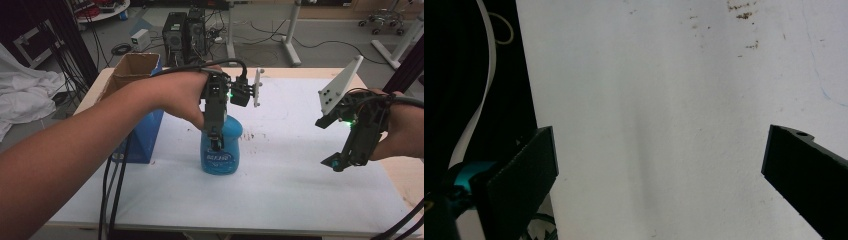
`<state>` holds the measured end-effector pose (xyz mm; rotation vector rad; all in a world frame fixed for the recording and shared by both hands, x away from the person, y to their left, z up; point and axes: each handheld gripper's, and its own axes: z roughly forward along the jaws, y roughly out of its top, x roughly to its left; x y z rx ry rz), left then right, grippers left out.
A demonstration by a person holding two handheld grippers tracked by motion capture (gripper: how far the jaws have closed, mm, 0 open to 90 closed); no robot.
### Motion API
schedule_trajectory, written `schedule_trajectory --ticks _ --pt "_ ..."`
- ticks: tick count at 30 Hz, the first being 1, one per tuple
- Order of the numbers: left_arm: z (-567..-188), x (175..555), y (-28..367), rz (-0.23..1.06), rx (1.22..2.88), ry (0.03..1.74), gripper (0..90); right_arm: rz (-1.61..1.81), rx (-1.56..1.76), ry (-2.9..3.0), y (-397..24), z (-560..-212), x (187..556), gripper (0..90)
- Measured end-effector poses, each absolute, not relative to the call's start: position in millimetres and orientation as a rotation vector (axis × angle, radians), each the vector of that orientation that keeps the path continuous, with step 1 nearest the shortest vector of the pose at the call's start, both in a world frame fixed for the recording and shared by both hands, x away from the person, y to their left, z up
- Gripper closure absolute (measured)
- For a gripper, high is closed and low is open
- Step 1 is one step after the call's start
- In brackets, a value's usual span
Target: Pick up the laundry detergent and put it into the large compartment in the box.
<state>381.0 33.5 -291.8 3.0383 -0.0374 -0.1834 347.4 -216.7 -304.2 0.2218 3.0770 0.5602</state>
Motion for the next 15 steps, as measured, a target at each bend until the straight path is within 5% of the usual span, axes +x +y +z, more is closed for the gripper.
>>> schedule_trajectory --ticks 15 --pt "-299.3 379.8 32.4 -0.13 3.022 -0.012 2.1 0.564 0.224 3.074 -215.2 -306.8 348.5 0.6"
